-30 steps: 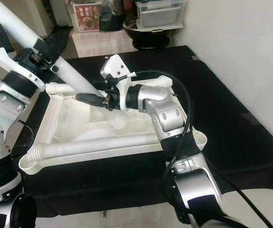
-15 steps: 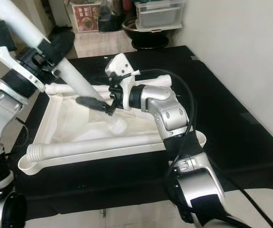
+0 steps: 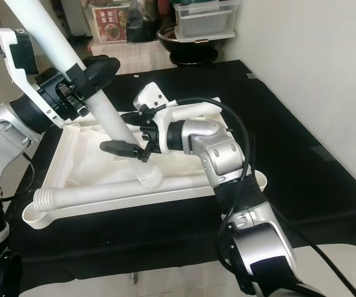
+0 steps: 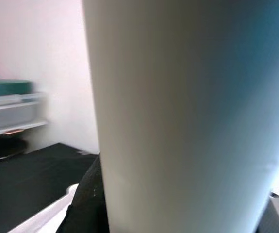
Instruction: Building children table
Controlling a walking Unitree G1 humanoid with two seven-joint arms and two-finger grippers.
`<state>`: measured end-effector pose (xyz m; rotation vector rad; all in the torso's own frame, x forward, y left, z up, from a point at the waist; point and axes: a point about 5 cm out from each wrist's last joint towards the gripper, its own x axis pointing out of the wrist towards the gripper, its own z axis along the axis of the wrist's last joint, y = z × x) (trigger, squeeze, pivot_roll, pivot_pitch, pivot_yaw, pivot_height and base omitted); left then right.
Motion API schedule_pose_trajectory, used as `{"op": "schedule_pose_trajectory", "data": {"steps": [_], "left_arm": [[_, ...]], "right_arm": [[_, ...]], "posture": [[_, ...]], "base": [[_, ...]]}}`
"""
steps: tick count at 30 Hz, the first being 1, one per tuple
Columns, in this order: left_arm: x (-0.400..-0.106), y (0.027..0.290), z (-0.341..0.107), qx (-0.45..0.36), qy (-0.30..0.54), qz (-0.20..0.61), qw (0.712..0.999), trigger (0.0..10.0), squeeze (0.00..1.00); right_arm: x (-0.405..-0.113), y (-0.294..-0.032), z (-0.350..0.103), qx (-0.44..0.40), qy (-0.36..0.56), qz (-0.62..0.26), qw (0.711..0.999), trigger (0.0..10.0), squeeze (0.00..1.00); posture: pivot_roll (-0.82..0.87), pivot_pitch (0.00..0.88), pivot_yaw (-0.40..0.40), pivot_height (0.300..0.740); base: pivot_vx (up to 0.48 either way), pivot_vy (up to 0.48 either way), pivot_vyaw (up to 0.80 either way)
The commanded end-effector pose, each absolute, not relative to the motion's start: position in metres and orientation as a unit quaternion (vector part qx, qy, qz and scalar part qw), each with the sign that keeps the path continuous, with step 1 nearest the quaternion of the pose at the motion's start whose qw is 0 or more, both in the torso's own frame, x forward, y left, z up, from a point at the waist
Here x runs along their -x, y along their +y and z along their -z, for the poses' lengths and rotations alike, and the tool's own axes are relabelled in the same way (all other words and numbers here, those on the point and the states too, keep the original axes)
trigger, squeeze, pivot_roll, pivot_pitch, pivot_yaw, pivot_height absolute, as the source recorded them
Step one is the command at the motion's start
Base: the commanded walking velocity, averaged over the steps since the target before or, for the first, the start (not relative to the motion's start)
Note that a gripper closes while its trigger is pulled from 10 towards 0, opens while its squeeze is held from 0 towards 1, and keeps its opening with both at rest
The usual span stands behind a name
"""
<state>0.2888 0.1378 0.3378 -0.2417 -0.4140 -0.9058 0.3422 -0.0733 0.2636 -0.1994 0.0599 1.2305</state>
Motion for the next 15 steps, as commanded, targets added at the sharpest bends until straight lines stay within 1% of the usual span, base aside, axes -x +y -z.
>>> {"op": "schedule_pose_trajectory", "data": {"steps": [1, 2, 3, 5, 8, 15], "left_arm": [[-0.28, 0.133, -0.341, 0.105, -0.197, 0.489, 0.843, 0.0, 0.0], [-0.28, 0.133, -0.341, 0.105, -0.197, 0.489, 0.843, 0.0, 0.0], [-0.278, 0.13, -0.342, 0.102, -0.194, 0.512, 0.831, 0.0, 0.0], [-0.274, 0.125, -0.342, 0.099, -0.187, 0.546, 0.81, 0.0, 0.0], [-0.274, 0.122, -0.344, 0.098, -0.186, 0.556, 0.804, 0.0, 0.0], [-0.278, 0.123, -0.348, 0.089, -0.189, 0.556, 0.805, 0.0, 0.0]], "right_arm": [[-0.337, -0.075, -0.256, 0.099, 0.054, -0.585, 0.803, 10.0, 0.0], [-0.337, -0.075, -0.256, 0.099, 0.054, -0.585, 0.803, 10.0, 0.0], [-0.332, -0.07, -0.252, 0.103, 0.062, -0.596, 0.794, 10.0, 0.0], [-0.33, -0.059, -0.244, 0.107, 0.074, -0.598, 0.791, 10.0, 0.0], [-0.329, -0.052, -0.241, 0.1, 0.077, -0.599, 0.791, 10.0, 0.0], [-0.325, -0.044, -0.234, 0.093, 0.087, -0.6, 0.79, 10.0, 0.0]], "posture": [[-0.06, 0.0, 0.054, 0.74], [-0.06, 0.0, 0.054, 0.74], [-0.06, 0.0, 0.054, 0.74], [-0.06, 0.0, 0.055, 0.74], [-0.06, 0.0, 0.056, 0.74], [-0.06, 0.0, 0.058, 0.74]], "base": [[0.0, 0.0, 0.0], [0.0, 0.0, 0.0], [0.0, 0.0, 0.0], [0.0, 0.0, 0.0], [0.0, 0.0, 0.0], [0.0, 0.0, 0.0]]}}
